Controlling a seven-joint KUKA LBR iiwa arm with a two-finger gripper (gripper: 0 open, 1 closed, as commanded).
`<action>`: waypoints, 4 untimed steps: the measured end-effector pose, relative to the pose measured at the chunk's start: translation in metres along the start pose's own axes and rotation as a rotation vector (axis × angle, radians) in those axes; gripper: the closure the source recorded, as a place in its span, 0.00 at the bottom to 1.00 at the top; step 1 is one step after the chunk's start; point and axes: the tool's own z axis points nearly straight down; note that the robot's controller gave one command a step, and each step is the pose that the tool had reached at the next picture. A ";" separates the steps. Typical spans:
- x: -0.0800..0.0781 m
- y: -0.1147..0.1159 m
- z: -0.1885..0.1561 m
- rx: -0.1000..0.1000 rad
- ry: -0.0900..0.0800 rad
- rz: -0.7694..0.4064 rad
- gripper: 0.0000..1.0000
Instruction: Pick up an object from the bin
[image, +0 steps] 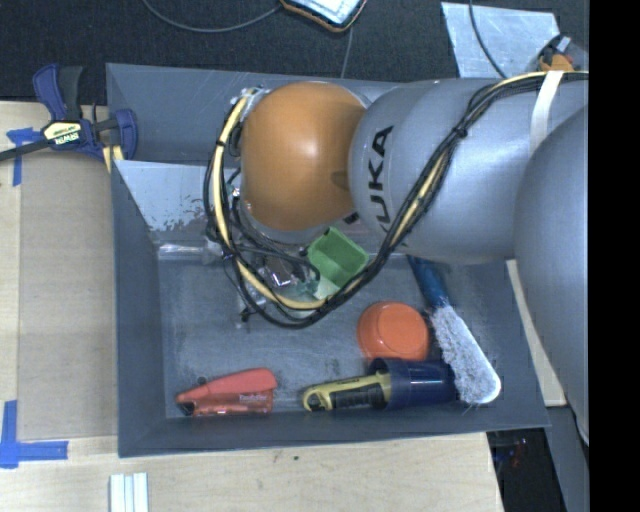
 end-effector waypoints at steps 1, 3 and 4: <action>0.010 -0.026 -0.068 0.002 0.014 0.225 0.00; -0.017 -0.023 -0.134 0.002 -0.005 0.161 0.00; -0.059 -0.025 0.018 0.002 0.020 0.112 1.00</action>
Offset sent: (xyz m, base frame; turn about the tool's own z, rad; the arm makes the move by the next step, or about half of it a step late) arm -0.0021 -0.0126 -0.0109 0.0102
